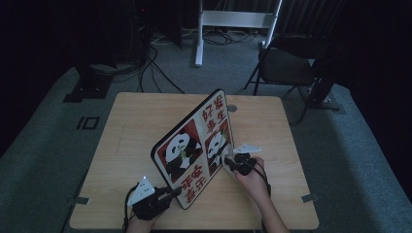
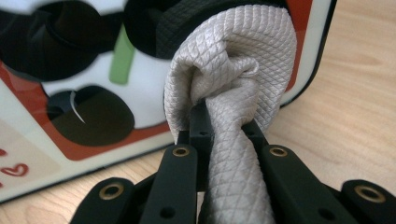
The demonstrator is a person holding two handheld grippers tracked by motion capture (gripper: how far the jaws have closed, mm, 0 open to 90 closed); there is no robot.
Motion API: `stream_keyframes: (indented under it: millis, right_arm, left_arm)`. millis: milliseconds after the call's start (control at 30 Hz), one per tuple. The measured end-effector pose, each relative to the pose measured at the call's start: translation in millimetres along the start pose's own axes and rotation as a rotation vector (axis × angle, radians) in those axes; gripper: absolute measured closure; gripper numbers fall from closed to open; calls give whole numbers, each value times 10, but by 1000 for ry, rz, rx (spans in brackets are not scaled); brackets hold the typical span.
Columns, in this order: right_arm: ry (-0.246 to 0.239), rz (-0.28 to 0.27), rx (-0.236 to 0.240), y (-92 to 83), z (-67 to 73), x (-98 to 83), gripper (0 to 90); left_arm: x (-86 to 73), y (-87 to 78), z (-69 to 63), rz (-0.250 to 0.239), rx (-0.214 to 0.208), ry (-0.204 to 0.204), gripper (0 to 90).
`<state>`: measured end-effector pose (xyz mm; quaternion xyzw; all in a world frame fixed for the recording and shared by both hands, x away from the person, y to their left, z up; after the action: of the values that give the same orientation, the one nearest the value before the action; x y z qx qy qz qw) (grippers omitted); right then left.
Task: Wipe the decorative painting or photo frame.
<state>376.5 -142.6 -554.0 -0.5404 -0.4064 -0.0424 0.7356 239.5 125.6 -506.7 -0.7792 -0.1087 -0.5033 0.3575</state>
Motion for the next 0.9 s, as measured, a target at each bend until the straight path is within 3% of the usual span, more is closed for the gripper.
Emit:
stream_keyframes:
  millis: [333,500,633,900]
  right_arm:
    - [16,41,2,110,-35,-142,815]
    - [21,39,3,75,-48,-126,815]
    - [32,-4,3,-40,-52,-44,815]
    - [12,-154,9,-502,22,349,815]
  left_arm:
    - [-2,0,-1,0,-2,-2,763]
    - [0,0,-2,0,1,-1,764]
    - [-1,1,1,0,0,-2,764]
    - [2,1,3,0,1,-2,765]
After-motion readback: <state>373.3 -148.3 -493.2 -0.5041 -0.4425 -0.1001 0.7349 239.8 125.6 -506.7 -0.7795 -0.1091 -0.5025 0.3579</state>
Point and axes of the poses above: each handheld gripper's, and its own axes: y roughly forward along the jaws, x roughly out of its top, z roughly to its left, the point moved 5 cm from there along y, roughly forward along the jaws, and after that the axes turned 7 degrees about z, right-handed, at the moved point
